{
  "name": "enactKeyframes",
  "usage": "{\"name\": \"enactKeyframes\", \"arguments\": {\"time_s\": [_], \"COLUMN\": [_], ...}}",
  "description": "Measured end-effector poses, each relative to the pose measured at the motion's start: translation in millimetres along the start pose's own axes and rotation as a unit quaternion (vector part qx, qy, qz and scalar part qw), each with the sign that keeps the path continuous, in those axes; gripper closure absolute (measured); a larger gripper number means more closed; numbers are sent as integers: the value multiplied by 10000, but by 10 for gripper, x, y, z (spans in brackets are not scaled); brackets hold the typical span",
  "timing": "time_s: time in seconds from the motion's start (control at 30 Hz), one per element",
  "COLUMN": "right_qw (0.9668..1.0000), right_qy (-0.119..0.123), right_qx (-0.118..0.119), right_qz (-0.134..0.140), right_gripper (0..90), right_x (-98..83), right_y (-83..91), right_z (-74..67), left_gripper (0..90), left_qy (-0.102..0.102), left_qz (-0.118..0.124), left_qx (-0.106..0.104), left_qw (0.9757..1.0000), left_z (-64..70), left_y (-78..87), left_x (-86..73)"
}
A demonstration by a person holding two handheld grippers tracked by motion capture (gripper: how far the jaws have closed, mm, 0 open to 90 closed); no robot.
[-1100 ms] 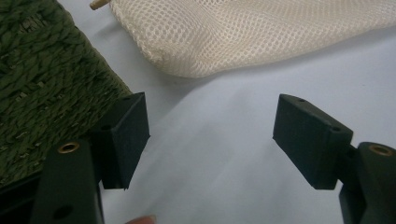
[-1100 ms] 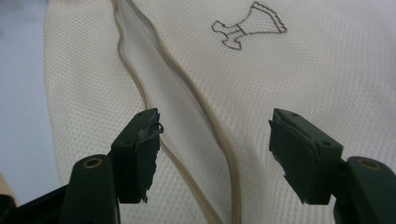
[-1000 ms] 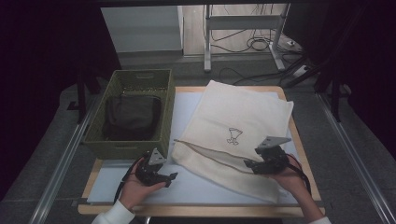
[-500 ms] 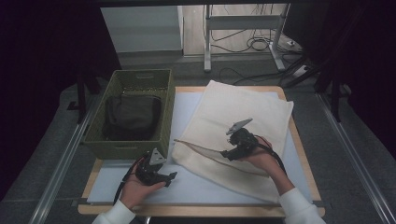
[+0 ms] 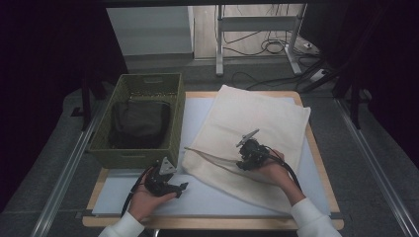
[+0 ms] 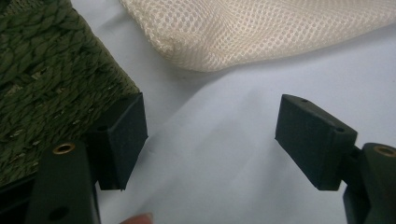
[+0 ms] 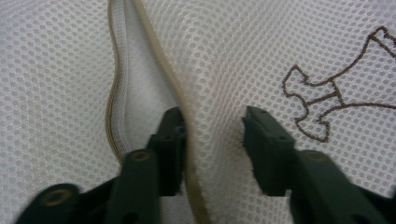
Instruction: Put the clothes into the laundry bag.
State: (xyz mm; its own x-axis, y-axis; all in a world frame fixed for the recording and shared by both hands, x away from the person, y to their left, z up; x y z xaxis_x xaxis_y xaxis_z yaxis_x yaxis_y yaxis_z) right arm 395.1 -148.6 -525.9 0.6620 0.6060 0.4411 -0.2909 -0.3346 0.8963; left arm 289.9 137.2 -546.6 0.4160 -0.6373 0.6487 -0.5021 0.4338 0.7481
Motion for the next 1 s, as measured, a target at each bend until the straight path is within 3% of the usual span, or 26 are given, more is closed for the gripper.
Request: {"name": "enactKeyframes", "arguments": {"time_s": [0.23,0.33,0.63,0.77,1.0], "right_qw": [10000,9999,9997,9990,9982], "right_qy": [-63,-102,-87,-152,-182], "right_qx": [-5,15,90,182,288], "right_qz": [21,44,220,375,491], "right_gripper": [819,841,859,861,862], "right_x": [14,12,53,124,183], "right_y": [-17,-4,121,273,391], "right_z": [59,73,92,122,164], "left_gripper": [250,250,250,250,249], "left_qy": [-27,-38,-68,-68,-36], "left_qz": [21,38,37,26,25], "left_qx": [-44,-39,-13,-3,-58], "left_qw": [10000,10000,10000,10000,10000], "left_z": [-16,-19,-34,-50,-59], "left_y": [4,14,13,17,10], "left_x": [0,0,9,3,-1]}}
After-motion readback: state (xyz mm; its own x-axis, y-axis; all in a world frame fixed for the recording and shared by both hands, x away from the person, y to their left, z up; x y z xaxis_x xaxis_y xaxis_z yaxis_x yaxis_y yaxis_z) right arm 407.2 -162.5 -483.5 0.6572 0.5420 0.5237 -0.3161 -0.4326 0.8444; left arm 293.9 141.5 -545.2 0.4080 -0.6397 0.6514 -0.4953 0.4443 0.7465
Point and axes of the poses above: each handheld gripper's, and its own axes: y roughly backward along the jaws, x roughly out of its top, z roughly to its right, the point moved 3 cm from there along -y, roughly forward along the jaws, and after that the axes turned 12 degrees about -y, right-handed, at the moved point
